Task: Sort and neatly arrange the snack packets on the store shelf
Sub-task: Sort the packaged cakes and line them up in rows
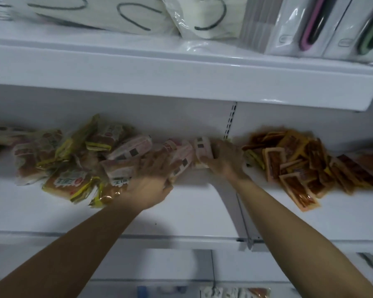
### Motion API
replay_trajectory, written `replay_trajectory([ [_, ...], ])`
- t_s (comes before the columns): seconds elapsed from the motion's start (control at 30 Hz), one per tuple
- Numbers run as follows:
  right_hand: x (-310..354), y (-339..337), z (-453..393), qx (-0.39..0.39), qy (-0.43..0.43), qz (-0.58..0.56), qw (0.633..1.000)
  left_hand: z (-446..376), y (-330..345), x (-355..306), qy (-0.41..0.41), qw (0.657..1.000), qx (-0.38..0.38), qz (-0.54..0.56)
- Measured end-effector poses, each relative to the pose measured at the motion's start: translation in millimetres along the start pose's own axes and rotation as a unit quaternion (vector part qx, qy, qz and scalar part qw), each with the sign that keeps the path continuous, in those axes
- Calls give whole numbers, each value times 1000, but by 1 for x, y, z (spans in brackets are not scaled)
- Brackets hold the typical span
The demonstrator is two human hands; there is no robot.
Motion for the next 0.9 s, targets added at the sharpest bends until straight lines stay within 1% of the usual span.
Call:
replay_trajectory([
  [0.07,-3,12,4,20,-3,-31,999,4,-4,5,-2,1000,-23,-1],
  [0.13,0,26,3,50,-8,-58,997,10,-6,16,-22,999,-23,-4],
  [0.23,26,42,0,78,-39,-77,993,22,-5,43,-54,998,21,-12],
  [0.37,57,67,2,106,-63,-121,985,43,-5,84,-56,996,74,-1],
  [0.53,99,90,1,110,-112,-166,974,67,-11,131,-61,992,110,2],
  [0.6,115,102,0,101,-122,-181,971,76,-15,147,-62,992,113,-1],
  [0.77,155,133,-7,76,-105,-168,977,93,-17,185,-61,994,90,-13],
  [0.9,186,148,-6,94,-96,-168,977,102,-14,220,-57,995,75,-24],
])
Point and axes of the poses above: each hand's wrist, its own z-axis away from the middle knuckle, its own y-axis out of the palm, x = y × z, the point moved 5 cm from there along -z, towards the middle knuckle, and after that the axes turned 5 degrees about x, right-handed, at the moved point
